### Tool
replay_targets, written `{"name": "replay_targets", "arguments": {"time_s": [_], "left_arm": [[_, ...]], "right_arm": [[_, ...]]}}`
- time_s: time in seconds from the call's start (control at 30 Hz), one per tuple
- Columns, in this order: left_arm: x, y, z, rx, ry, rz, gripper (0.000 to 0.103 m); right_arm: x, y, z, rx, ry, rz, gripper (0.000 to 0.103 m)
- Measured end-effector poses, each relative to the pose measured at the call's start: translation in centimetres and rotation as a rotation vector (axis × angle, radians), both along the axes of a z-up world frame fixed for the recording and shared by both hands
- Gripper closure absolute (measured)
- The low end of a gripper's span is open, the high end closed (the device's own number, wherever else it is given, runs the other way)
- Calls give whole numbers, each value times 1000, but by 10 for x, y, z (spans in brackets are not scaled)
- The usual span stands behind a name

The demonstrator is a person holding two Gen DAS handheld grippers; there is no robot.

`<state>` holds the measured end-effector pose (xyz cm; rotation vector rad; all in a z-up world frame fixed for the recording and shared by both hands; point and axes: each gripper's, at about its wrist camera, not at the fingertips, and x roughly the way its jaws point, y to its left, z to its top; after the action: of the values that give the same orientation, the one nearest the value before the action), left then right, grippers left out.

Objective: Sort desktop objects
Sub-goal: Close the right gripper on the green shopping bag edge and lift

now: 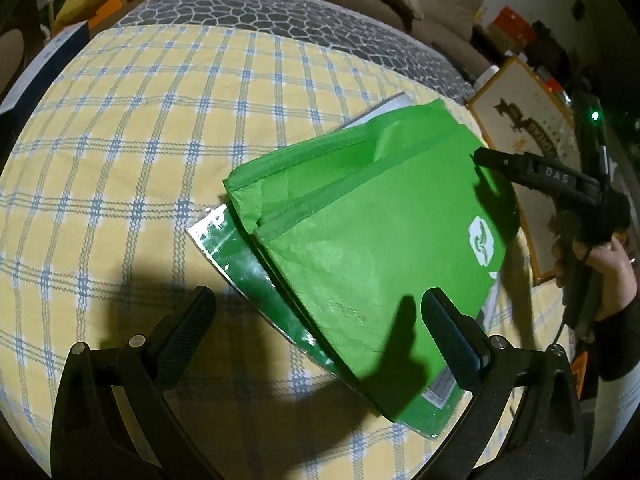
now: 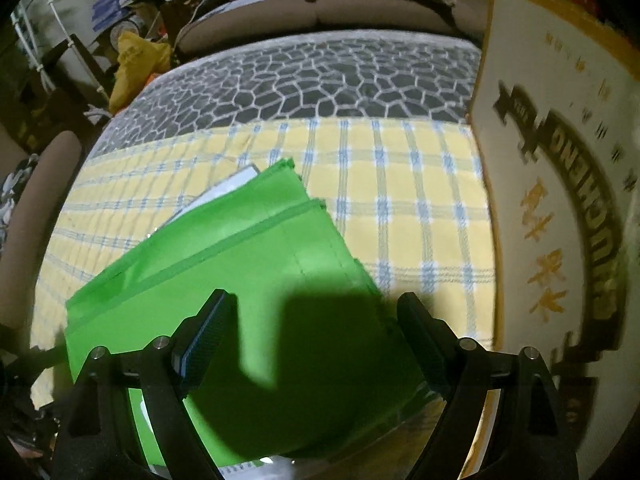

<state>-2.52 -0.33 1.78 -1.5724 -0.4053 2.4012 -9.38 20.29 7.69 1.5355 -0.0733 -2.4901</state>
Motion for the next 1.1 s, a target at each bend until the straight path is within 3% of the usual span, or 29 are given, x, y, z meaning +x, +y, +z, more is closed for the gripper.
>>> {"name": "replay_targets", "arguments": {"time_s": [0.13,0.33,0.43,0.53,0.7,0.77,0.83,0.93,1.1], "left_arm": [[0,-2,0,14,4,8,0],[0,-11,3,37,7,37,0],[1,-30,5,30,12,105,0],[1,-51,0,42,0,172,0],[3,-55,-2,64,10,156,1],[3,-48,-3,53,18,131,5],[4,-43,-1,42,29,104,18],[8,-38,1,-23,39,96,27],[13,-53,11,40,77,148,38]], "right_arm": [[5,-3,3,-28,-1,17,17],[18,-25,5,-152,-55,124,16],[27,-39,9,-120,-42,187,16],[28,-42,9,-42,-26,161,16],[28,-40,0,-47,-47,153,18],[28,-40,1,-56,-46,156,25],[28,-41,5,-51,-34,155,30],[27,-40,11,-36,-12,143,39],[33,-35,32,-57,41,137,46]]}}
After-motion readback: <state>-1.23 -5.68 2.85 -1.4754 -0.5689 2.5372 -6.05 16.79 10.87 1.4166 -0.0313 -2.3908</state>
